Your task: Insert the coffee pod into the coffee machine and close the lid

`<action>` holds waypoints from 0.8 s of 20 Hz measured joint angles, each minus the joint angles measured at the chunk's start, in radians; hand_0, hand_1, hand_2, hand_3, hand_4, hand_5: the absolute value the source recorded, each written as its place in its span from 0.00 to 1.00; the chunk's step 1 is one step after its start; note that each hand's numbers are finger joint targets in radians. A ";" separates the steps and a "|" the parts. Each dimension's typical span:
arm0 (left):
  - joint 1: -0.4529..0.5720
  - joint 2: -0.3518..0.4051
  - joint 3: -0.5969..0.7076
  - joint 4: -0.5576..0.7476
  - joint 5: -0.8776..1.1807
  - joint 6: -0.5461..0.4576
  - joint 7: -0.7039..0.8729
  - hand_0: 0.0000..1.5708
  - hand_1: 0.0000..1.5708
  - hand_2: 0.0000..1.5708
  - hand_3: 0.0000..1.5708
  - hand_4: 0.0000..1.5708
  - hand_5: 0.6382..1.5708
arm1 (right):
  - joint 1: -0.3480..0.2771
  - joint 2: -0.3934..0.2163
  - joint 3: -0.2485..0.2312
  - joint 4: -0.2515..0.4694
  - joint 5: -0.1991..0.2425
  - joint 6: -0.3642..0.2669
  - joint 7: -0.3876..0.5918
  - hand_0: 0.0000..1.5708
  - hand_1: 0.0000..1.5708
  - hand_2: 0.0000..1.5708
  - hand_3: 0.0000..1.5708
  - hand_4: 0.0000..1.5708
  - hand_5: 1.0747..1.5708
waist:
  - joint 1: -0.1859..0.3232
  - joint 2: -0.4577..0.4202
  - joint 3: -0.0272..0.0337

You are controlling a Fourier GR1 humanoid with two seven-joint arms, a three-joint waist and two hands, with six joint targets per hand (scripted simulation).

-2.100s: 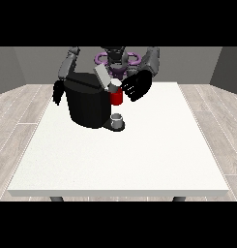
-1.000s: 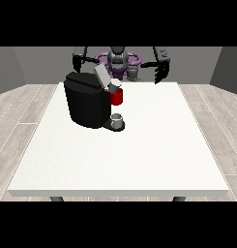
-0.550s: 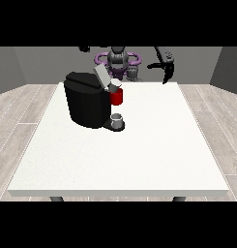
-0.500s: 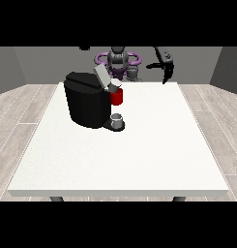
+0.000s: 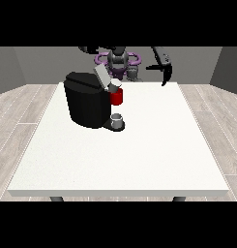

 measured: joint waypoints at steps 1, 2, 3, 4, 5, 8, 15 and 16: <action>0.000 -0.002 -0.004 -0.015 0.009 -0.007 0.004 0.00 0.00 0.00 0.00 0.11 1.00 | -0.032 -0.002 -0.014 0.004 0.009 -0.007 0.018 0.00 0.00 0.00 0.00 0.17 1.00 | 0.011 0.014 0.0000; 0.007 0.005 -0.004 -0.029 0.019 -0.018 0.000 0.00 0.00 0.00 0.00 0.12 1.00 | -0.046 -0.004 -0.024 0.010 0.015 -0.008 0.015 0.00 0.00 0.00 0.00 0.13 1.00 | 0.015 0.028 -0.0002; 0.014 0.003 -0.009 -0.052 0.029 -0.020 0.016 0.00 0.00 0.00 0.00 0.12 1.00 | -0.060 -0.003 -0.023 0.008 0.023 -0.015 0.032 0.00 0.00 0.00 0.00 0.13 1.00 | 0.018 0.034 0.0000; 0.024 0.000 -0.021 -0.078 0.031 -0.026 0.025 0.00 0.00 0.00 0.00 0.13 1.00 | -0.070 -0.002 -0.028 0.023 0.039 -0.027 0.031 0.00 0.00 0.00 0.00 0.12 1.00 | 0.031 0.039 -0.0001; 0.030 -0.004 -0.030 -0.091 0.031 -0.025 0.015 0.00 0.00 0.00 0.00 0.13 1.00 | -0.094 -0.003 -0.042 0.034 0.047 -0.032 0.032 0.00 0.00 0.00 0.00 0.14 1.00 | 0.035 0.055 0.0001; 0.041 0.012 -0.036 -0.139 0.051 -0.044 0.015 0.00 0.00 0.00 0.00 0.13 1.00 | -0.142 0.000 -0.061 0.076 0.071 -0.051 0.032 0.00 0.00 0.00 0.00 0.22 1.00 | 0.049 0.085 -0.0001; 0.068 0.012 -0.064 -0.253 0.067 -0.040 0.033 0.00 0.00 0.00 0.00 0.23 1.00 | -0.258 -0.035 -0.190 0.207 0.038 -0.049 0.003 0.00 0.00 0.00 0.00 0.23 1.00 | 0.084 0.146 0.0002; 0.072 0.005 -0.073 -0.267 0.061 -0.029 0.037 0.00 0.00 0.00 0.00 0.24 1.00 | -0.269 -0.048 -0.212 0.225 0.031 -0.046 -0.012 0.00 0.00 0.00 0.00 0.23 1.00 | 0.087 0.156 0.0001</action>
